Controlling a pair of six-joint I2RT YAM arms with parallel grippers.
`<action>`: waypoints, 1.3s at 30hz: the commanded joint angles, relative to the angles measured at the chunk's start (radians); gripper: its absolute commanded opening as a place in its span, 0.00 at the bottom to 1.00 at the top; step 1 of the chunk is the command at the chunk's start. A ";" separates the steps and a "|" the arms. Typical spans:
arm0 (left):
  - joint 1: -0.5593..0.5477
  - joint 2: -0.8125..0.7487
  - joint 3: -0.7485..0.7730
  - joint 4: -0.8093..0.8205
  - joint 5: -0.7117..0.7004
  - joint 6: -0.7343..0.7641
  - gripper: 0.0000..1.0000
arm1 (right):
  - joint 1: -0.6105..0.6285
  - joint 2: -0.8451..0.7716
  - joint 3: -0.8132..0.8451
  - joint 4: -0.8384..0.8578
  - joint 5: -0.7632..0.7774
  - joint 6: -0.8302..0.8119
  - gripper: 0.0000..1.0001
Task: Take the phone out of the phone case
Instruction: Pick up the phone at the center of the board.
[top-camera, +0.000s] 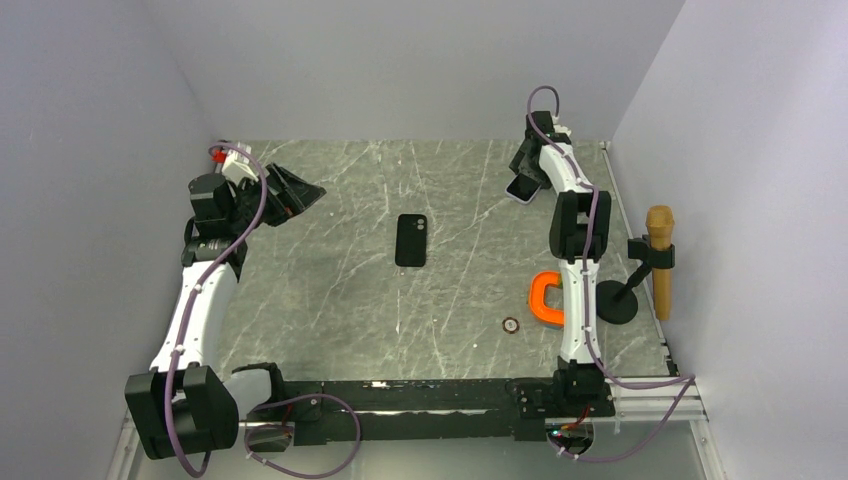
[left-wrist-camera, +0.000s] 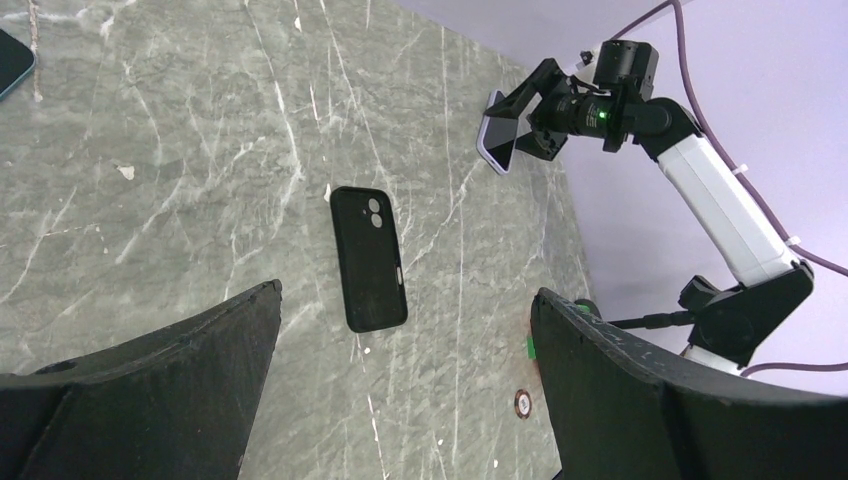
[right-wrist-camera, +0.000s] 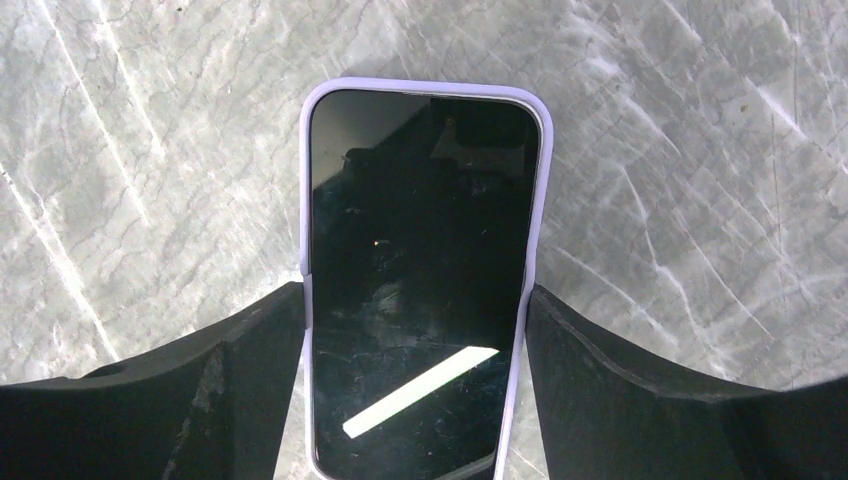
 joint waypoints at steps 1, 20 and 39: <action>0.005 0.001 0.002 0.030 0.009 0.009 0.97 | -0.003 -0.040 -0.173 -0.002 -0.102 0.013 0.47; -0.006 0.047 0.012 0.009 -0.012 0.040 0.97 | -0.016 -0.477 -0.656 0.303 -0.320 -0.127 0.00; -0.250 0.237 0.034 0.095 0.124 0.071 0.93 | 0.217 -0.996 -1.404 0.878 -0.563 -0.135 0.00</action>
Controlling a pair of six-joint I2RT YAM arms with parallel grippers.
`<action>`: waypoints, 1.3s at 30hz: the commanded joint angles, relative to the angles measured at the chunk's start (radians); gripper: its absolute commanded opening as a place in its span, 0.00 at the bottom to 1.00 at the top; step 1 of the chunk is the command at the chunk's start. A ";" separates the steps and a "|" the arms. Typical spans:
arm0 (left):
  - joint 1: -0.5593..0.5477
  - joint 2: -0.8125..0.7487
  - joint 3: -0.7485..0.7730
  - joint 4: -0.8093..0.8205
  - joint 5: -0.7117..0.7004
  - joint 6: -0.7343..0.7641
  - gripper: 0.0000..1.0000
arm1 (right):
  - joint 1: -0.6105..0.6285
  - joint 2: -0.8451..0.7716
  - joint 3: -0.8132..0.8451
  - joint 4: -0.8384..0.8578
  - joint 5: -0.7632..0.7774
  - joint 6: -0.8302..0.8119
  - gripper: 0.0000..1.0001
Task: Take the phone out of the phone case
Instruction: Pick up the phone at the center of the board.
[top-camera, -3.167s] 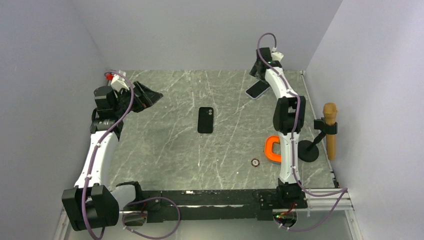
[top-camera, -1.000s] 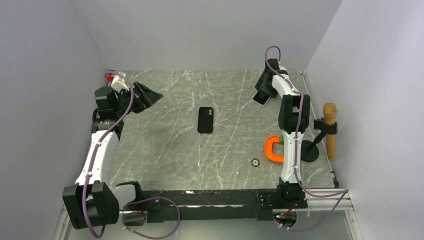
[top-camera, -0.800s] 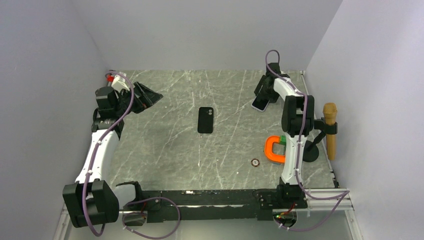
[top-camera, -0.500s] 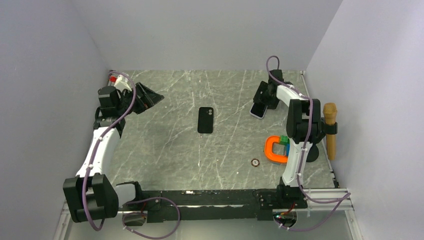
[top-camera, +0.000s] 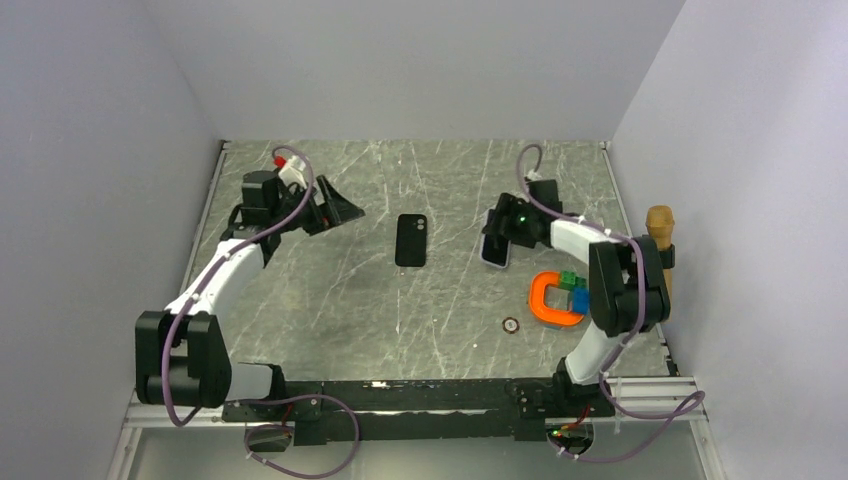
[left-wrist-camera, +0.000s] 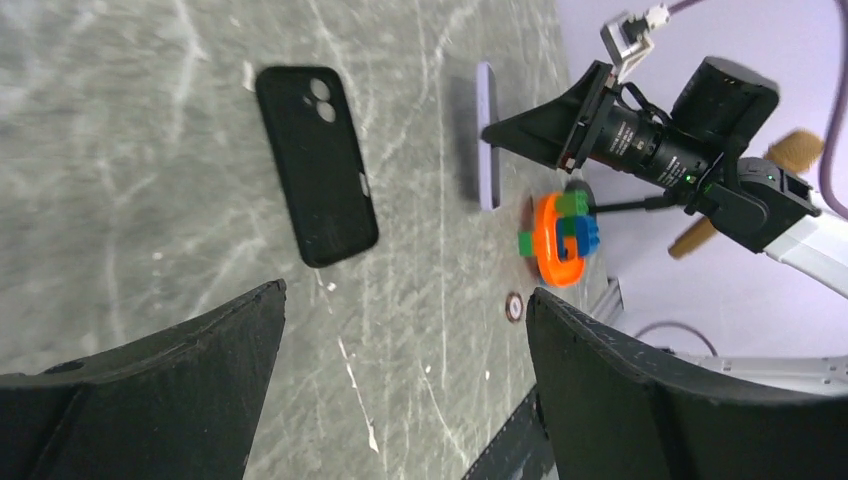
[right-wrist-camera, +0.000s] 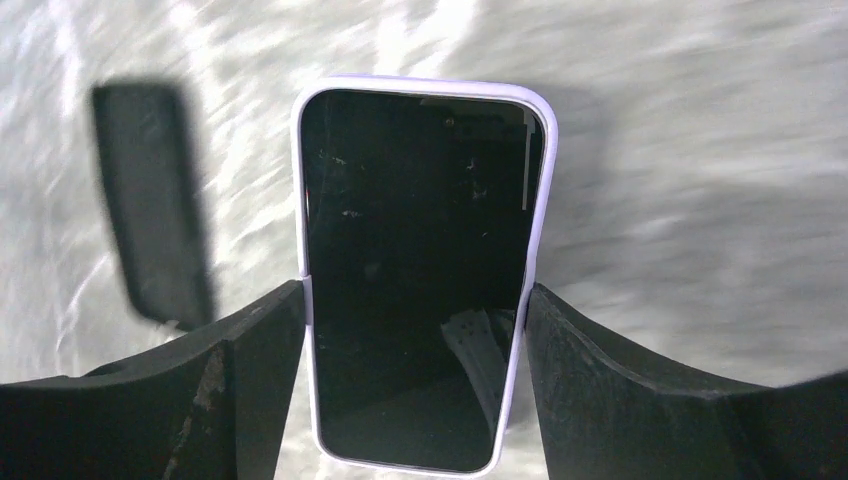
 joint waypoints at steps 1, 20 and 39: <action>-0.083 0.039 0.036 0.079 0.089 0.027 0.92 | 0.180 -0.168 -0.080 0.227 -0.049 0.023 0.00; -0.141 -0.364 -0.229 -0.101 -0.186 -0.186 0.86 | 0.705 -0.161 -0.122 0.517 0.027 0.258 0.00; -0.267 -0.230 -0.211 -0.037 -0.330 -0.166 0.66 | 0.769 -0.225 -0.109 0.511 0.035 0.259 0.00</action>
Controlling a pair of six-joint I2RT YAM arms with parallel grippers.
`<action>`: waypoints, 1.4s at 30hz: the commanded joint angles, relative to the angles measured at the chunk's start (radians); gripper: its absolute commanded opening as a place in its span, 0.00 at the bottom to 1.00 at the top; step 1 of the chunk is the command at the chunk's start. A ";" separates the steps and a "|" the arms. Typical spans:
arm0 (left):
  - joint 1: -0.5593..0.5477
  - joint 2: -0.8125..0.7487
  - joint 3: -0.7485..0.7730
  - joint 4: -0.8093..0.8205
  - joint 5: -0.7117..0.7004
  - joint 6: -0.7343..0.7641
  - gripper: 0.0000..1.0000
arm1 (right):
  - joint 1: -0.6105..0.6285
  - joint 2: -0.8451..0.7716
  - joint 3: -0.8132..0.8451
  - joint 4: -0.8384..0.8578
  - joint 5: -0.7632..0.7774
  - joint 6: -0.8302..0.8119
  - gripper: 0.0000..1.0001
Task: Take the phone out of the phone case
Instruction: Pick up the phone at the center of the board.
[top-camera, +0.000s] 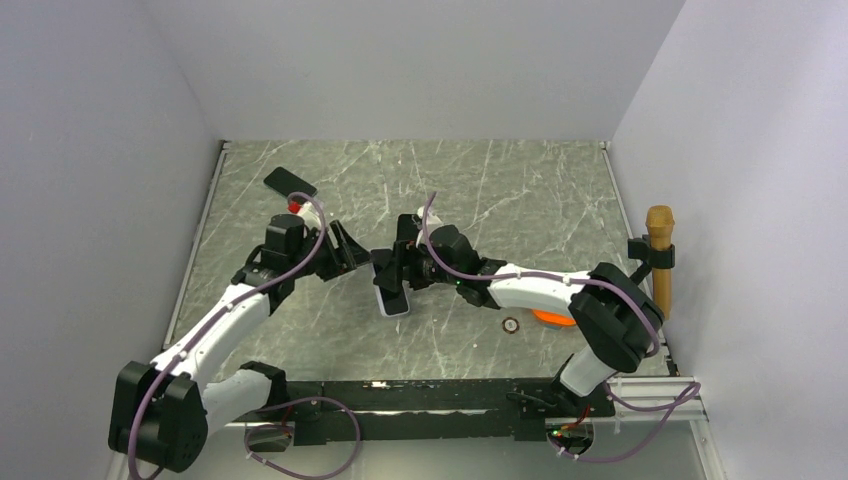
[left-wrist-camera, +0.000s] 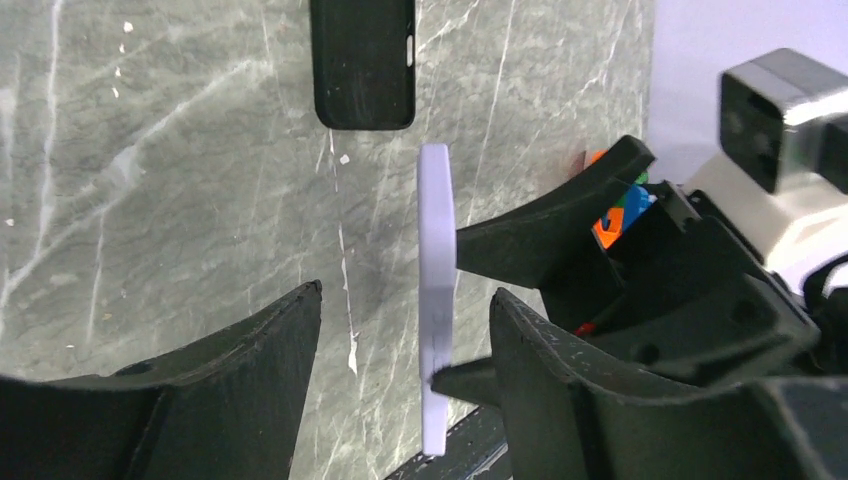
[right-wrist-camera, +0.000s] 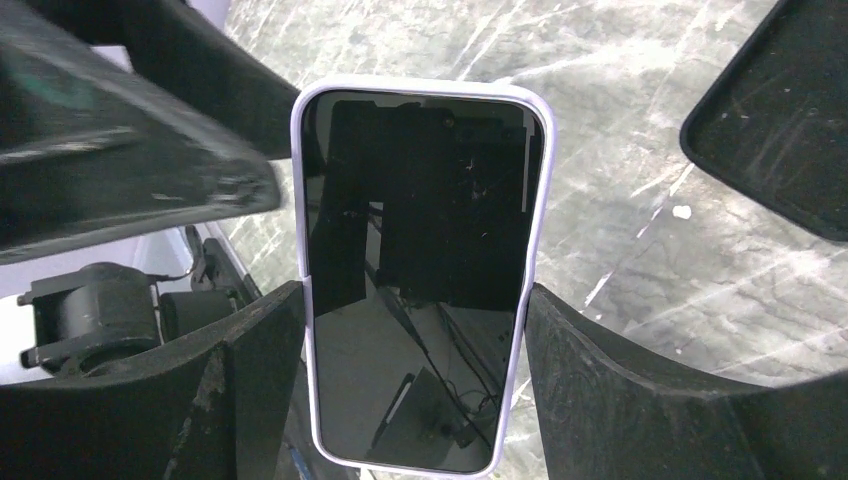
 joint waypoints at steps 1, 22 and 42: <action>-0.041 0.053 0.048 0.071 -0.038 0.002 0.64 | 0.023 -0.079 0.053 0.096 0.016 0.010 0.00; -0.108 0.203 0.292 -0.118 0.296 0.406 0.00 | 0.070 -0.277 0.010 -0.348 0.179 -0.204 1.00; -0.257 0.243 0.389 -0.202 0.880 0.645 0.00 | -0.161 -0.395 0.018 -0.381 -0.770 -0.336 0.45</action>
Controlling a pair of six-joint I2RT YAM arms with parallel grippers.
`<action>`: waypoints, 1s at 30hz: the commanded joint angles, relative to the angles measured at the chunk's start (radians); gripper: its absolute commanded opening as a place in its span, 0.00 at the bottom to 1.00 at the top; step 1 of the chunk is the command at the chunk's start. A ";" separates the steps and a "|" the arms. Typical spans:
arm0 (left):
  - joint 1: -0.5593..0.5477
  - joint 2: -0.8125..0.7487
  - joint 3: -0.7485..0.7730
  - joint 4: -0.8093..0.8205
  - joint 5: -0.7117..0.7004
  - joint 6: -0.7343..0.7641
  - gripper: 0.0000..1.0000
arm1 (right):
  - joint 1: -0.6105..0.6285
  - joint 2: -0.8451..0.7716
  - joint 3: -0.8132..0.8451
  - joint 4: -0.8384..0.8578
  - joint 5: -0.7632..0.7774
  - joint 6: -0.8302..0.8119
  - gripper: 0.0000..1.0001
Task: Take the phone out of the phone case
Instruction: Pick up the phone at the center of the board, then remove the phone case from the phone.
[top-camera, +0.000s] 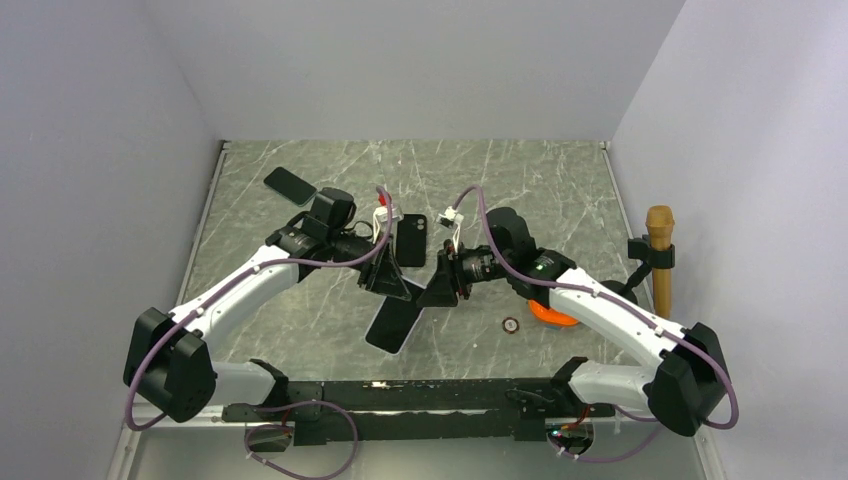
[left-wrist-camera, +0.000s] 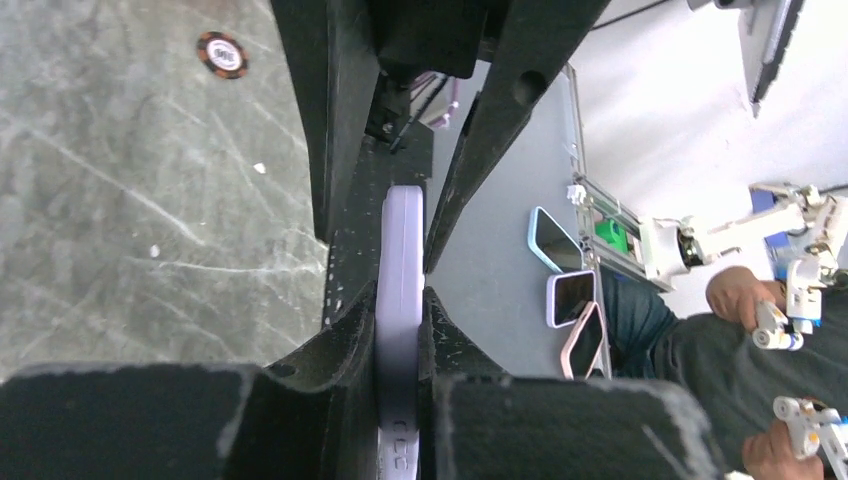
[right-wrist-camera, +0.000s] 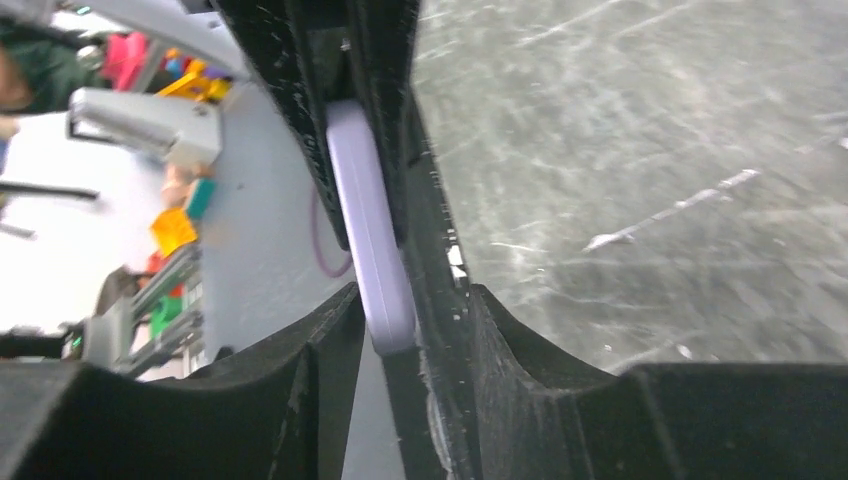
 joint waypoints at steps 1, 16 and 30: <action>-0.027 -0.005 0.061 0.028 0.127 0.012 0.00 | 0.015 0.037 -0.002 0.138 -0.230 0.024 0.43; -0.042 -0.045 0.038 0.156 0.169 -0.083 0.00 | 0.082 0.162 -0.073 0.533 -0.334 0.203 0.26; -0.007 -0.150 0.004 0.312 -0.036 -0.260 0.61 | 0.021 0.013 -0.202 0.694 -0.116 0.312 0.00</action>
